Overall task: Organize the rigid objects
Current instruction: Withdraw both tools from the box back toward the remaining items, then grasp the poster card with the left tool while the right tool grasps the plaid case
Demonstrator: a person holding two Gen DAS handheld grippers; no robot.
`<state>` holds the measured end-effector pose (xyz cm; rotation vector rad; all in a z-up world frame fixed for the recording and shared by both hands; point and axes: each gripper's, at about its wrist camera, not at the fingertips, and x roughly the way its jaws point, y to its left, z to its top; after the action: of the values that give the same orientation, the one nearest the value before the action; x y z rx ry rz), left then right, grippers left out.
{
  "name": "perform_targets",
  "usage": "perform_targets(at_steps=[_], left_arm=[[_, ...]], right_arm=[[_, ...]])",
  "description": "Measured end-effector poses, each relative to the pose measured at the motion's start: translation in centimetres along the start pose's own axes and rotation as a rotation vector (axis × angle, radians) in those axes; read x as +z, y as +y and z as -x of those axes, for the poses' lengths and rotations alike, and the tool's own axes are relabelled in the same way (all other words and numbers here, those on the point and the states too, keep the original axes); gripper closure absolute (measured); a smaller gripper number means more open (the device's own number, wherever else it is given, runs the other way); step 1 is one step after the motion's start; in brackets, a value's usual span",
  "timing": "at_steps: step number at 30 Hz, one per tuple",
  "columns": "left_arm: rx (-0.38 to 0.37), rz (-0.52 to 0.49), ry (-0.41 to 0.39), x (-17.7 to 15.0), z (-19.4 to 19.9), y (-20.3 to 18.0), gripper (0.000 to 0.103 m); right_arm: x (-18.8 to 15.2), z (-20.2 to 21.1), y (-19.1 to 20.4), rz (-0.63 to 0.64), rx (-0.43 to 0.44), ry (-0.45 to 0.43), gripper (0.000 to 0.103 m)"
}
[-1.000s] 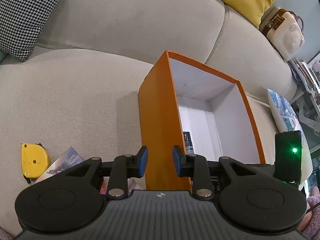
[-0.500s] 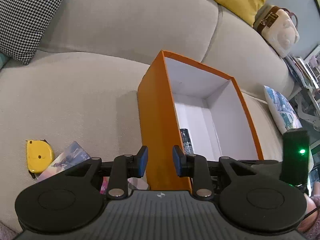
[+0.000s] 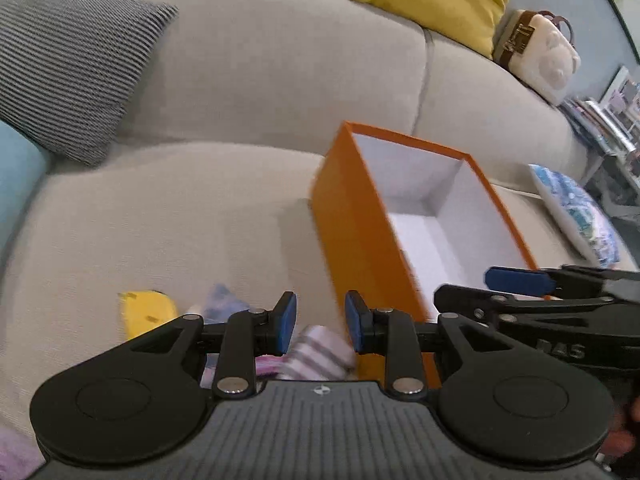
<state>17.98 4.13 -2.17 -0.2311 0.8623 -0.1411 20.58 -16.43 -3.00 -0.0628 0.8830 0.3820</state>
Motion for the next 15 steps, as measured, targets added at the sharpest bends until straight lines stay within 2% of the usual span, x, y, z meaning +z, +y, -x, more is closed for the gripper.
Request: perform_targets(at_steps=[4, 5, 6, 11, 15], left_arm=[[0.033, -0.003, -0.006, -0.5, 0.7, 2.0, 0.07], [0.032, 0.003, -0.001, -0.7, 0.7, 2.6, 0.07], [0.034, 0.008, 0.003, -0.8, 0.7, 3.1, 0.07], [0.039, 0.041, 0.061, -1.7, 0.1, 5.8, 0.07], [0.028, 0.093, 0.115, -2.3, -1.0, 8.0, 0.07]], right_arm=[[0.1, -0.1, 2.8, 0.021, 0.053, 0.0, 0.031], [-0.1, -0.2, 3.6, 0.024, 0.05, -0.003, 0.022], [-0.2, -0.3, 4.3, 0.029, 0.05, -0.011, 0.02], [-0.5, -2.0, 7.8, 0.102, 0.035, -0.037, 0.021], [-1.1, -4.4, 9.4, 0.138, 0.02, 0.0, 0.026]])
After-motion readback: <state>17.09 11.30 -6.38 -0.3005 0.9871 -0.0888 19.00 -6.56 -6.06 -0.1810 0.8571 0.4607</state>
